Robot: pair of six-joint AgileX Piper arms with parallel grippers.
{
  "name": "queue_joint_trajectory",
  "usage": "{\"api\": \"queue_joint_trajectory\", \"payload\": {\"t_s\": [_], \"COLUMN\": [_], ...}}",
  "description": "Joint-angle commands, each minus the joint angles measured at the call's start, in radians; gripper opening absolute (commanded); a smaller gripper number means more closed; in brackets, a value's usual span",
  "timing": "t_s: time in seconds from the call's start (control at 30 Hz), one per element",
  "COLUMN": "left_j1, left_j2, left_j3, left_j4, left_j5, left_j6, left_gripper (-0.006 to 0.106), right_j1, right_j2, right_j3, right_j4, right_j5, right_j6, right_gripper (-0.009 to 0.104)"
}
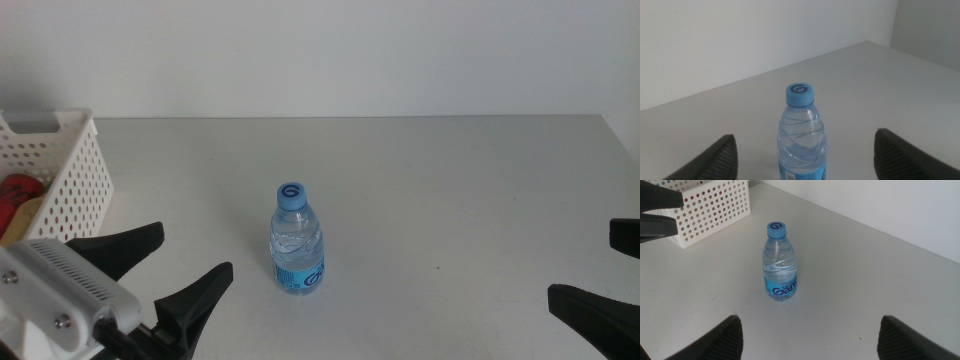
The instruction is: Use arms to grab the bottles and put them into the dustbin to the left of the table.
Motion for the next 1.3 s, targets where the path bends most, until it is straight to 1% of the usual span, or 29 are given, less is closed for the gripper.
{"api": "queue_joint_trajectory", "payload": {"t_s": [0.0,0.3,0.47,0.7,1.17,1.27], "left_j1": [-0.003,-0.003,-0.003,-0.003,-0.001,-0.001], "left_j2": [0.038,0.283,0.428,0.613,0.931,0.999], "left_j3": [-0.022,-0.052,-0.131,-0.221,-0.305,-0.323], "left_j4": [-0.001,0.002,0.046,0.045,0.03,0.023], "left_j5": [-0.142,-0.357,-0.407,-0.498,-0.734,-0.784], "left_j6": [-0.021,-0.06,-0.06,-0.08,-0.081,-0.114], "left_gripper": [0.093,0.093,0.093,0.093,0.093,0.093], "right_j1": [-0.006,-0.006,-0.006,-0.006,-0.006,-0.006], "right_j2": [0.003,0.003,0.003,0.003,0.003,0.003], "right_j3": [-0.027,-0.027,-0.027,-0.027,-0.027,-0.027], "right_j4": [0.002,0.002,0.002,0.002,0.001,0.001], "right_j5": [-0.067,-0.067,-0.067,-0.067,-0.067,-0.067], "right_j6": [-0.011,-0.011,-0.011,-0.011,-0.011,-0.011], "right_gripper": [0.094,0.094,0.094,0.094,0.094,0.094]}}
